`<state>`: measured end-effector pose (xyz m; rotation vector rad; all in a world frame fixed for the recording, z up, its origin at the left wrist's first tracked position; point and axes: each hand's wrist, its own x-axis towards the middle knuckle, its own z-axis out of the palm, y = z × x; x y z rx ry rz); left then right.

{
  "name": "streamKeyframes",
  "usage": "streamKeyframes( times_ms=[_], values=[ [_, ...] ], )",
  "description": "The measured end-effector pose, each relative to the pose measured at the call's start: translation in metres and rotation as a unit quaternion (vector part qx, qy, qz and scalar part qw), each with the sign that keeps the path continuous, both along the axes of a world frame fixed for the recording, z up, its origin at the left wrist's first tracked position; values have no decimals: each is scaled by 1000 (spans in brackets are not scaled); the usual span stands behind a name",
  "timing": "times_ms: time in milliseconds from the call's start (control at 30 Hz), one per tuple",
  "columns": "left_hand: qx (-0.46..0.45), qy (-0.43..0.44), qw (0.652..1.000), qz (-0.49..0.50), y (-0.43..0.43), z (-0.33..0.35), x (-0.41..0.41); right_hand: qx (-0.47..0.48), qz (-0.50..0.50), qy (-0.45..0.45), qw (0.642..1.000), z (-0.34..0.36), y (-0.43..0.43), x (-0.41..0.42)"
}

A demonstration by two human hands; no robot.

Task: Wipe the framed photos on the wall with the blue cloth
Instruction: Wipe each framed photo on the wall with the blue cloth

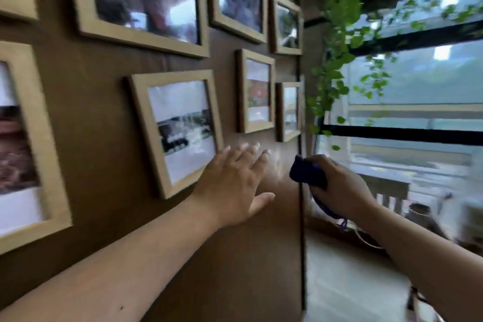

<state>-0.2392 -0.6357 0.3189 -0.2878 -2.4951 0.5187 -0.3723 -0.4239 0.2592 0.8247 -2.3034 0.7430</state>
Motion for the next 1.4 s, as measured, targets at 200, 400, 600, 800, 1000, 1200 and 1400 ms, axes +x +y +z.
streamKeyframes(
  times_ms=[200, 400, 600, 800, 1000, 1200, 1400],
  values=[
    [-33, 33, 994, 100, -39, 36, 42, -43, 92, -26, 994, 24, -62, -5],
    [-82, 66, 979, 173, -73, 76, 115, -81, 189, -51, 977, 48, -116, 28],
    [-119, 102, 962, 222, -109, 104, 200, -146, 288, -17, 946, 99, -184, 115],
    [-131, 166, 940, 269, -145, 132, 273, -181, 361, 64, 913, 147, -241, 198],
    [-140, 199, 917, 316, -177, 152, 323, -180, 348, 189, 901, 172, -284, 256],
    [-122, 157, 920, 339, -201, 151, 327, -132, 329, 281, 892, 167, -323, 295],
    [-133, 162, 927, 311, -220, 149, 323, -103, 282, 344, 889, 159, -329, 280]
  ],
)
